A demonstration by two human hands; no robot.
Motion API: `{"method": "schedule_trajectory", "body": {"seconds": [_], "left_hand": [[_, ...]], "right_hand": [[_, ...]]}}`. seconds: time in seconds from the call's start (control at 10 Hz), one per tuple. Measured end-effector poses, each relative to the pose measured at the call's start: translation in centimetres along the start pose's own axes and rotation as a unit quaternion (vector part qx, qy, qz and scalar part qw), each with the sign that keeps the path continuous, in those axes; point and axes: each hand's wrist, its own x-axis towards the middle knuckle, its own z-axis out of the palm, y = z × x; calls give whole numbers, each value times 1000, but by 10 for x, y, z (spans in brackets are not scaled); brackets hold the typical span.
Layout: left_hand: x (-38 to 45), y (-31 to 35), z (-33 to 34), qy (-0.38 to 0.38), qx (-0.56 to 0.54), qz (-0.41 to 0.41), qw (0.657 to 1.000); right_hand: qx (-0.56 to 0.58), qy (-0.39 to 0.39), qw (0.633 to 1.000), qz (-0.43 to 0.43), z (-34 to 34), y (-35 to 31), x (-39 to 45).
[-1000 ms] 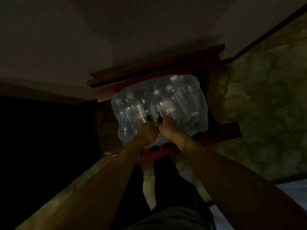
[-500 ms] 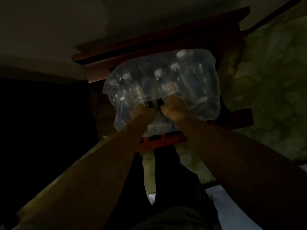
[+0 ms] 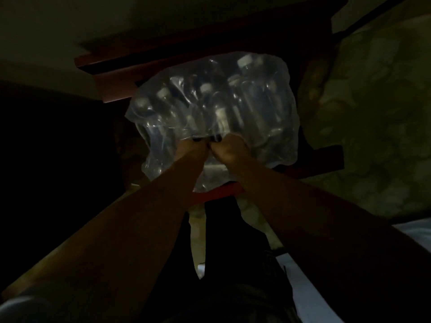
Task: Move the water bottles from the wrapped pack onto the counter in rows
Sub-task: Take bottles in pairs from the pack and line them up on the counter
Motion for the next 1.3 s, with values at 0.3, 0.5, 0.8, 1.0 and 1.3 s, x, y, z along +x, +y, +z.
{"method": "schedule_trajectory", "body": {"seconds": [0.3,0.5,0.8,1.0,1.3], "left_hand": [[-32,-4,-9,25,-35,26,999],[-61,3,-27,31,-93,8,995],[-113,11,-68,-152,-141,47,977],[-146,35,-72,-158,-67,-9,985],[-197,38,-109,-219,-115,-63,967]], "right_hand": [[122,-20,992,15,-16,-17,-30],[196,-78,977,20,-24,-17,-49],[226,14,971,72,-42,-23,-91],[192,56,978,62,-59,-24,-118],[148,68,984,66,-67,-24,-159]]}}
